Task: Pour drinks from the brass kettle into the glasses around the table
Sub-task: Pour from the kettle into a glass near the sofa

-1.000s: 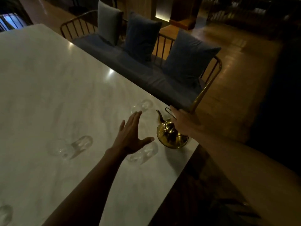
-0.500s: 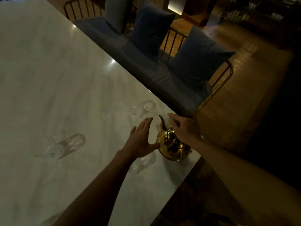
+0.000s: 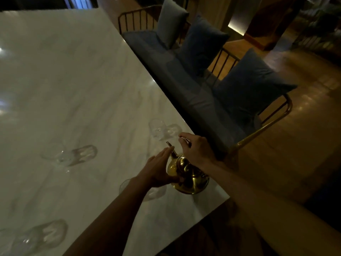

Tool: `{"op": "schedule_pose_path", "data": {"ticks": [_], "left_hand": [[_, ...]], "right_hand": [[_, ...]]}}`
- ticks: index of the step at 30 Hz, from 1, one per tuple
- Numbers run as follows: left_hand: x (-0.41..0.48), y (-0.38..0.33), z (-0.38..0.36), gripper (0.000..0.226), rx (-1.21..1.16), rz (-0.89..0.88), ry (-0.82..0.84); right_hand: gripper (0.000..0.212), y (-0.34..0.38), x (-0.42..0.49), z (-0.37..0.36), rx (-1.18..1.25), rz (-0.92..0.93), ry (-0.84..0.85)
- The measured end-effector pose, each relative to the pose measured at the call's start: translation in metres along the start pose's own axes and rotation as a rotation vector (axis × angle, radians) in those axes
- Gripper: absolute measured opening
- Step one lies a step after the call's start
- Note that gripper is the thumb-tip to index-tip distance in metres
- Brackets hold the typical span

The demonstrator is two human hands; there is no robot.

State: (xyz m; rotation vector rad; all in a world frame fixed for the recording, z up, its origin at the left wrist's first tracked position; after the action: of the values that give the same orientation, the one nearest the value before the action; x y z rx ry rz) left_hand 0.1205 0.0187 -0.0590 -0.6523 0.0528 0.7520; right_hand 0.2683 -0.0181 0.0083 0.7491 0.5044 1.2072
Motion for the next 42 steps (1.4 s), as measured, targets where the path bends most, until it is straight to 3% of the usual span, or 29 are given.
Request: {"op": "schedule_pose_path", "data": {"ticks": [12,28,42], "left_hand": [[0.015,-0.013,0.006,0.108,-0.187,0.036,-0.055],[0.048,0.003,0.025,0.093,-0.356,-0.023,-0.102],[0.056,0.016,0.030,0.091,-0.420,-0.048,-0.079]], "right_hand": [[0.036,0.037,0.051,0.016,-0.095,0.151,0.130],[0.031,0.050,0.111,0.008,-0.255,0.055,0.313],[0.031,0.051,0.136,-0.007,-0.336,0.045,0.362]]}}
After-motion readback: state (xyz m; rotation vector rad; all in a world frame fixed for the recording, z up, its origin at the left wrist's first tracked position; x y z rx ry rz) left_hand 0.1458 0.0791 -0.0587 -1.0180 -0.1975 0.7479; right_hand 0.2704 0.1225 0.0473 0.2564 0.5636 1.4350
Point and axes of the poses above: each hand's wrist, its own x-axis towards the middle knuckle, its own z-axis out of the back of the hand, y = z × x, the point moved 2 cm from there along x, towards the middle knuckle, and after that the axes turned 10 degrees about x, right-handed, at the moved point
